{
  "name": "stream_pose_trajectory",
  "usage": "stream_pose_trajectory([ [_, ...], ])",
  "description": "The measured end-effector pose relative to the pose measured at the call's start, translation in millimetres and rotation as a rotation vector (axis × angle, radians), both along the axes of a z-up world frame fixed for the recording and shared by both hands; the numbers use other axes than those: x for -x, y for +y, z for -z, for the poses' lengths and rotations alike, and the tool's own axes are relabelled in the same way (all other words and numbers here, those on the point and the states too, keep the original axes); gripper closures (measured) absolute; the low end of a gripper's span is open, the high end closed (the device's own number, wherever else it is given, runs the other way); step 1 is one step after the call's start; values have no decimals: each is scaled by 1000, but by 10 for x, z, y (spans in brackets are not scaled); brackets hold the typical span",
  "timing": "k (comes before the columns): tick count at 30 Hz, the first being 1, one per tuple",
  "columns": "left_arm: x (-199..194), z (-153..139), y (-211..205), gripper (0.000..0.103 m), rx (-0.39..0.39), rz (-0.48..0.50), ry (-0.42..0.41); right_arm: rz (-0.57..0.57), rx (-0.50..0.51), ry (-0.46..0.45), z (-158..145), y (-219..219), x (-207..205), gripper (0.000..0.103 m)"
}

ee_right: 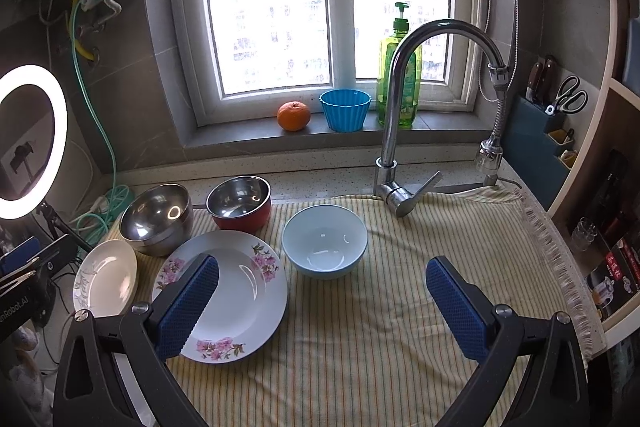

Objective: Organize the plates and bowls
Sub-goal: 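Move both grippers toward the rim of the pink-blossom deep plate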

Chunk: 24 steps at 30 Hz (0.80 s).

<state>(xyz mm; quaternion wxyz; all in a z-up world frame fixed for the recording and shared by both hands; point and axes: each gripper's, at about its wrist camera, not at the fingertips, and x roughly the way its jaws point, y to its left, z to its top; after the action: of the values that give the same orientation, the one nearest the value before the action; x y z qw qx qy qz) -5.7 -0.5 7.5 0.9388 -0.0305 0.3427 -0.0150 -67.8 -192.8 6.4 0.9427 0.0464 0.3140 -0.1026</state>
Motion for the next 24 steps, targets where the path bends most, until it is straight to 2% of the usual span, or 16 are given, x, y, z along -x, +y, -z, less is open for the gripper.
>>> stream_pose_trajectory([
  [24, -65, 15, -19, 19, -3, 5, 7, -9, -6, 8, 31, 27, -74, 0],
])
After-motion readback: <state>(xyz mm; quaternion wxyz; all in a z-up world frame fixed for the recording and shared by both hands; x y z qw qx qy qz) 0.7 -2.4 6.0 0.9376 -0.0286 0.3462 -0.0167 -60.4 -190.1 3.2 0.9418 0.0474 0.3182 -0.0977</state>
